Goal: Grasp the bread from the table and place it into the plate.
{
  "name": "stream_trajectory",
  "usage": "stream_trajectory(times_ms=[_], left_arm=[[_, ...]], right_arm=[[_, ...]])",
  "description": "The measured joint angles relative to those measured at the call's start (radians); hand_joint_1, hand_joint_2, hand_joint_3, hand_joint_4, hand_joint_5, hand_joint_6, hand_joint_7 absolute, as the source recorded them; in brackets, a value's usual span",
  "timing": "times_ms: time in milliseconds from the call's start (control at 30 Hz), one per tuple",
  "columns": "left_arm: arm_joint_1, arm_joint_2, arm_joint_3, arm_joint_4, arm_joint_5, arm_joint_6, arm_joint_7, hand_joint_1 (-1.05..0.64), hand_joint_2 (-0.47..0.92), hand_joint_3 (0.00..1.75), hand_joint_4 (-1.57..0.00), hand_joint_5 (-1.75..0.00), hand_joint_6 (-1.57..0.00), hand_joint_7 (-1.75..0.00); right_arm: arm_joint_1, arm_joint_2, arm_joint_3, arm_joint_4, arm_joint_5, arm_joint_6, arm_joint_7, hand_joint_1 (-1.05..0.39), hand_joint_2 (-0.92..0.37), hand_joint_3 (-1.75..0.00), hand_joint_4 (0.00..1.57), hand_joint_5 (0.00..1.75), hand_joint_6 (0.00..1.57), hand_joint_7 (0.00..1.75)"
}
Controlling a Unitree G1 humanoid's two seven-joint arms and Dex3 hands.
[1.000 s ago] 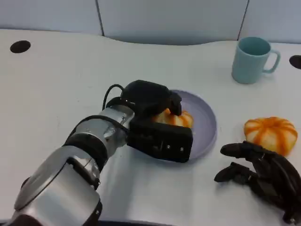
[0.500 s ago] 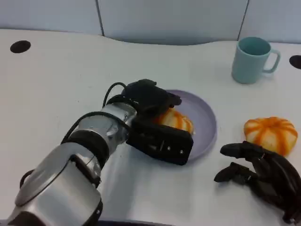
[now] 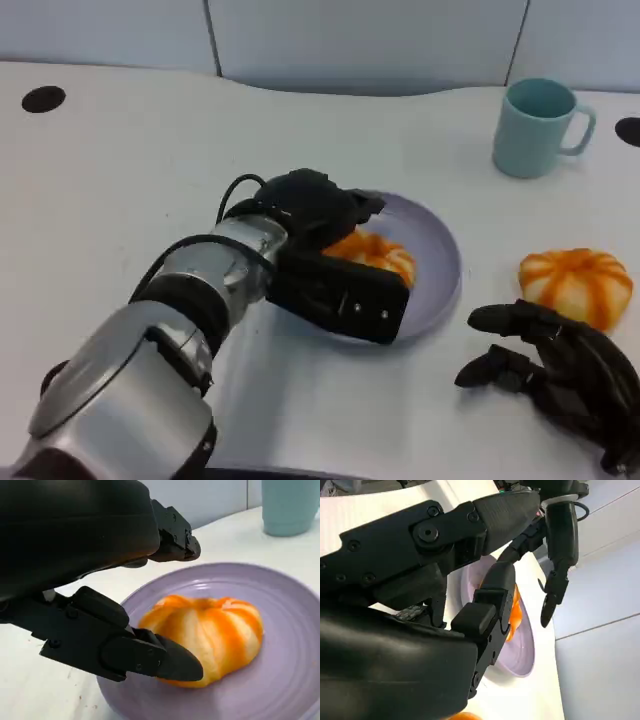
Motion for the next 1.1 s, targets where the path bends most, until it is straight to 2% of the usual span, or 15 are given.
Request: stream_trajectory(times_ms=[233,567,667,867,1100], left_arm=[[0.000,0.039,0.077,-0.018,-0.082,-0.066,-0.062,-0.85,0.92,0.24,0.00,-0.25,-0.10,0.00],[0.001,0.110,0.184,-0.051,-0.199,-0.175,-0.152,-0.85,0.92,0.22,0.00,-0.30,-0.13,-0.02],[0.023,0.131,0.239,-0.069,-0.260,-0.222,-0.193,-0.84,0.92,0.26,0.00,-0.37,-0.15,-0.03],[0.125,0.144,0.345,-0.089,-0.392,-0.338,-0.255,-0.76,0.92,0.30,0.00,-0.67,-0.23,-0.06],[0.210,0.143,0.502,-0.142,-0.593,-0.385,-0.395,-0.74,0.92,0.35,-0.03,-0.74,-0.30,-0.08]], right_arm=[[-0.005,-0.001,-0.002,0.006,0.001,0.005,0.002,-0.40,-0.92,-0.08,0.69,1.08,0.82,0.55],[-0.012,-0.001,-0.003,0.006,0.001,0.019,-0.007,-0.40,-0.92,-0.09,0.69,1.08,0.82,0.55],[-0.013,-0.002,-0.003,0.008,0.001,0.018,-0.002,-0.39,-0.92,-0.11,0.69,1.08,0.82,0.55],[-0.013,-0.007,-0.003,0.007,0.000,0.025,-0.005,-0.39,-0.92,-0.11,0.68,1.08,0.81,0.55],[-0.014,-0.008,-0.004,0.009,0.000,0.024,-0.004,-0.39,-0.92,-0.11,0.67,1.08,0.81,0.57]])
